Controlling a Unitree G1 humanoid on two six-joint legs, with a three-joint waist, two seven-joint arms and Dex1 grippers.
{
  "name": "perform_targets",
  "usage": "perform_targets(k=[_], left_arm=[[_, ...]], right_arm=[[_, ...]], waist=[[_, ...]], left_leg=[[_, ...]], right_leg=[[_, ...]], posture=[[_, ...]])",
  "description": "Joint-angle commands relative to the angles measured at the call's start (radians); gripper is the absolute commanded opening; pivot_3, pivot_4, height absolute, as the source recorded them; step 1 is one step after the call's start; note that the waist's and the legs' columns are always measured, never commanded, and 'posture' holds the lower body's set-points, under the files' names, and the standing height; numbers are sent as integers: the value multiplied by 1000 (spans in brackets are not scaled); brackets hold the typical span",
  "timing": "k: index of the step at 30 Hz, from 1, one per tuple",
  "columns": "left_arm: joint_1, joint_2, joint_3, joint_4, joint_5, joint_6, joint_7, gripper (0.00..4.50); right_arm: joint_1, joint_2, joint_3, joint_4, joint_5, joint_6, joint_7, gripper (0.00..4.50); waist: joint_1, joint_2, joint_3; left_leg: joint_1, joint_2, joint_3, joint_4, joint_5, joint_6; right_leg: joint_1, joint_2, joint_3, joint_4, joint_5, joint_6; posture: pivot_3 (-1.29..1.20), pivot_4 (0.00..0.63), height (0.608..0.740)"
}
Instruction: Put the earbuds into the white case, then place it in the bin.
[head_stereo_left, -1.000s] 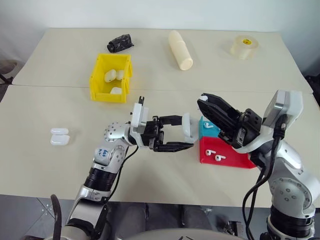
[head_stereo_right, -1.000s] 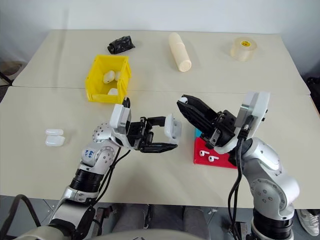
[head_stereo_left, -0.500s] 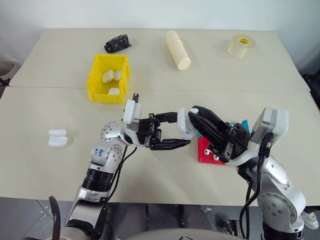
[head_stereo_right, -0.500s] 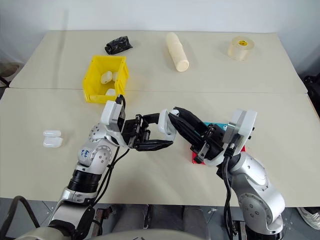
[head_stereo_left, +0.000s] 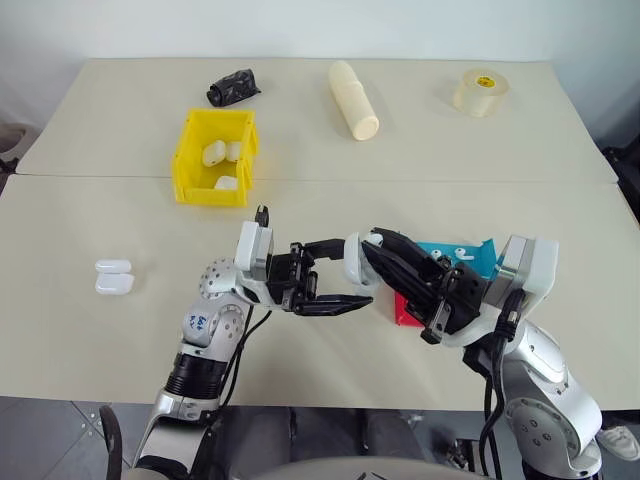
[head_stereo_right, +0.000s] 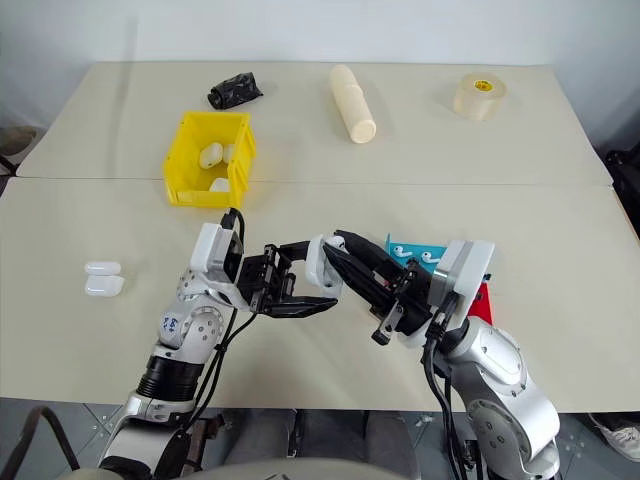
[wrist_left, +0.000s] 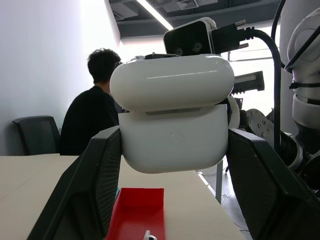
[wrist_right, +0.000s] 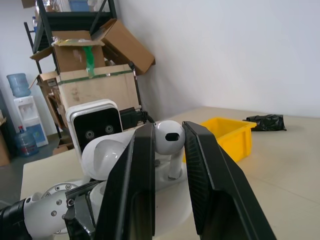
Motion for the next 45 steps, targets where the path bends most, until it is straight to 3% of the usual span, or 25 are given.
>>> perform_targets(k=[1,7,10,14,22,28,33,37,41,45], left_arm=[[1,-16,-2,-73,-24,-19,11,2800],[-8,-11,-5,-85,-31,-11,6,2800],[-19,-12,-5,-83,-34,-10,0,2800],[-28,-12,-6,-82,-37,-7,-6,2800],[-25,-15,-9,-74,-30,-7,-15,2800],[13,29,-6,-29,20,-37,-42,2800],[34,87,-10,17,65,-96,-91,2800],[39,96,-11,24,78,-136,-102,2800],[44,95,-16,17,84,-157,-99,2800],[55,94,-26,7,90,-169,-90,2800]], right_arm=[[29,-22,11,-40,-18,-19,15,735],[58,-56,36,-23,-60,-52,44,735],[73,-71,34,-17,-11,-29,55,735],[71,-84,29,-14,-1,-39,60,1762],[73,-113,-7,-6,9,-57,76,4406],[142,-215,-217,-4,67,-66,111,4467],[292,-341,-474,104,45,-107,279,4467],[379,-411,-613,321,-53,-183,428,4467],[358,-494,-643,451,-133,-196,482,4467],[221,-602,-580,479,-157,-88,454,4467]], waist=[[0,0,0],[0,0,0],[0,0,0],[0,0,0],[3,0,0],[4,0,0],[11,0,0],[22,0,0],[22,0,0],[13,0,0]], left_leg=[[0,0,0,0,0,0],[0,0,0,0,0,0],[0,0,0,0,0,0],[0,0,0,0,0,0],[0,0,0,0,0,0],[0,-1,0,0,0,0],[1,-1,1,0,0,1],[1,-2,2,0,-1,1],[3,-1,3,0,-1,2],[3,-1,4,0,-1,2]], right_leg=[[0,0,0,0,0,0],[0,0,0,0,0,0],[0,0,0,0,0,0],[0,0,0,0,0,0],[0,0,0,0,0,0],[1,0,0,-1,0,0],[2,0,0,-1,0,0],[3,1,0,-1,0,0],[4,0,1,-2,0,0],[3,2,2,-1,0,0]], posture=[[0,150,740],[0,150,740],[0,150,740],[0,150,740],[0,150,740],[0,150,740],[0,150,740],[0,150,740],[0,150,740],[0,150,740]])
